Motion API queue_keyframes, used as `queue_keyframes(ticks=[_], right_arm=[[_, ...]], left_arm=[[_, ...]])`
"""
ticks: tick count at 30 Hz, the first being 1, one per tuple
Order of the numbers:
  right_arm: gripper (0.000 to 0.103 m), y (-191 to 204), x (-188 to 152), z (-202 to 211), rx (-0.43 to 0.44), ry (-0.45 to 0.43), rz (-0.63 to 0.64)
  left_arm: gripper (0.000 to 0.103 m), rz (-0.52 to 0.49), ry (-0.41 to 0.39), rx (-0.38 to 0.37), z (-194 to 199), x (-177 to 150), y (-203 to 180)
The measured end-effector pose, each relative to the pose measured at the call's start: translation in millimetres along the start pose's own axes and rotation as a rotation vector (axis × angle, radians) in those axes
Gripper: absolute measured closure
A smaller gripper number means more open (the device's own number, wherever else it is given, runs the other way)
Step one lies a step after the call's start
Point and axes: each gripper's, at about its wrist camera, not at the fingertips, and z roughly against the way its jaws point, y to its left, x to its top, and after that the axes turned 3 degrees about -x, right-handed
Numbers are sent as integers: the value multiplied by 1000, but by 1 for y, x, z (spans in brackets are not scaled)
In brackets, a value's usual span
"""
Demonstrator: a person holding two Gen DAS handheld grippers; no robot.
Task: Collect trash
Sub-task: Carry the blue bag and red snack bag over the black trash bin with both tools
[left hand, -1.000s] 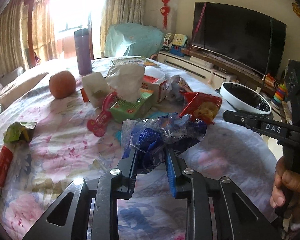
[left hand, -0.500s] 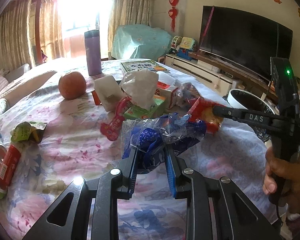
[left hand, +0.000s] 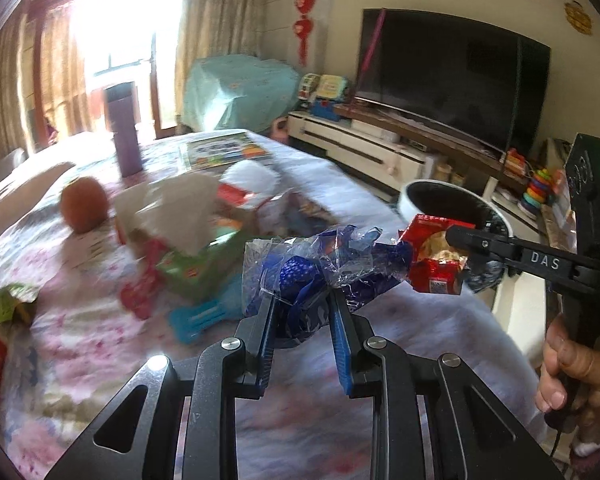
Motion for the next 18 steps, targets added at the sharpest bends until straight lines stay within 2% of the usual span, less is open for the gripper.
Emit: queue_keyframes(ticks=[9, 18], right_arm=[[103, -44, 7, 31, -90, -44, -56], [103, -75, 16, 43, -148, -70, -96]], left_arm=[[79, -61, 27, -68, -41, 22, -30], [79, -91, 47, -95, -76, 50, -39]])
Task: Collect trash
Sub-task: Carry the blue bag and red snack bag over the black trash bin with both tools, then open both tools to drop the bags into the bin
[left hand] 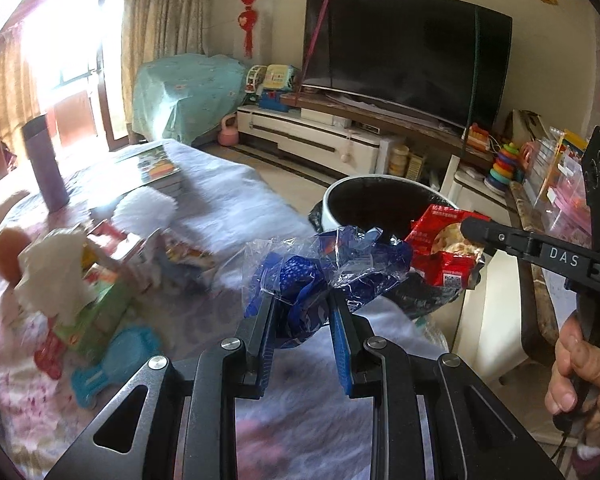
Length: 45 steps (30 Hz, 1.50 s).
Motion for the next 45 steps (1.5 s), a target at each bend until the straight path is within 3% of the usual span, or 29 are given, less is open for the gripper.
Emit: queue_keyframes(ticks=[33, 43, 45], right_arm=[[102, -65, 43, -32, -80, 41, -51], [95, -77, 45, -39, -74, 67, -75], [84, -78, 44, -38, -70, 67, -84]], left_arm=[[77, -103, 88, -21, -115, 83, -60], [46, -87, 96, -10, -122, 87, -63], [42, -84, 93, -3, -117, 83, -63]])
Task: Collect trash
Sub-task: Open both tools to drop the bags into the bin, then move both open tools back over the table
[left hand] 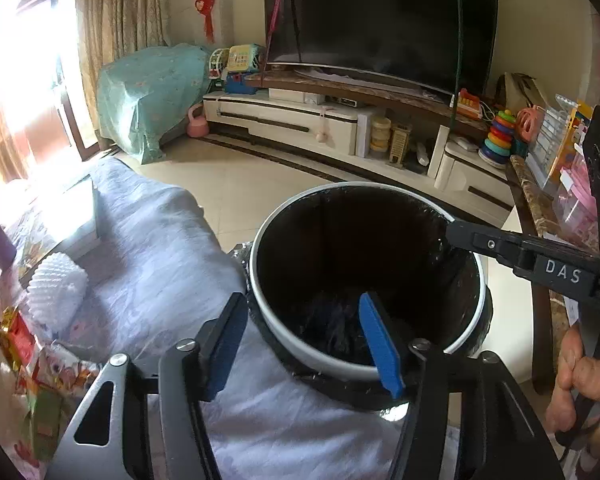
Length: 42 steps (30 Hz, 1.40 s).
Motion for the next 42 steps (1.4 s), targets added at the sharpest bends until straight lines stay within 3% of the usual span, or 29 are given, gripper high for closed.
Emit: queue_keyframes(ticks=[2, 7, 15, 18, 30, 42], right_arm=[[68, 0, -2, 3, 4, -6, -7], [59, 7, -8, 9, 19, -15, -9], [23, 32, -27, 19, 58, -32, 6], [17, 45, -35, 21, 76, -35, 18], [12, 100, -62, 17, 154, -5, 73], [12, 153, -84, 2, 206, 40, 165]], left_arm=[[41, 6, -2, 0, 5, -6, 1], [40, 53, 0, 0, 21, -27, 12], [38, 136, -11, 24, 53, -62, 32], [38, 171, -19, 37, 70, -77, 40], [37, 292, -56, 102, 130, -125, 82], [37, 403, -64, 156, 166, -156, 113]])
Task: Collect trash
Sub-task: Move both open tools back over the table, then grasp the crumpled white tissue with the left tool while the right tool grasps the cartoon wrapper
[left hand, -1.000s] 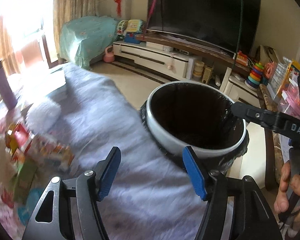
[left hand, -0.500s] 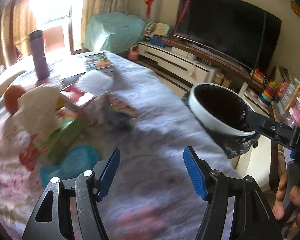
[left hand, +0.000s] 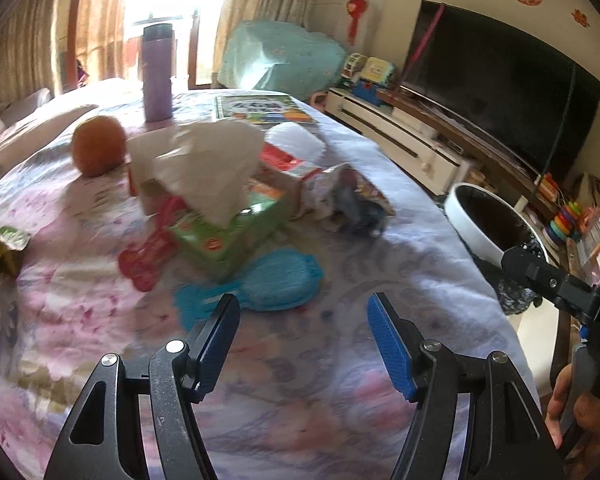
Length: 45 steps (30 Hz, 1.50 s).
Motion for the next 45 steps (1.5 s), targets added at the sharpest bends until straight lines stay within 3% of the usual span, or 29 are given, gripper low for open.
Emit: queue_keyframes(ticks=[13, 29, 40, 42, 43, 44, 45], right_arm=[[12, 36, -3, -32, 23, 46, 64], [12, 58, 16, -72, 43, 64, 133], [14, 61, 32, -103, 39, 82, 158], [26, 62, 33, -105, 43, 83, 160], [31, 63, 33, -107, 43, 87, 163], [42, 63, 34, -108, 44, 90, 164], [56, 63, 34, -110, 40, 98, 166]], left_arm=[[37, 67, -3, 32, -2, 14, 42], [37, 69, -17, 53, -26, 48, 64], [39, 75, -28, 24, -48, 66, 76], [44, 70, -31, 21, -52, 68, 76], [54, 64, -28, 14, -54, 69, 76], [69, 58, -21, 4, -56, 70, 75], [73, 54, -16, -4, -58, 71, 74]])
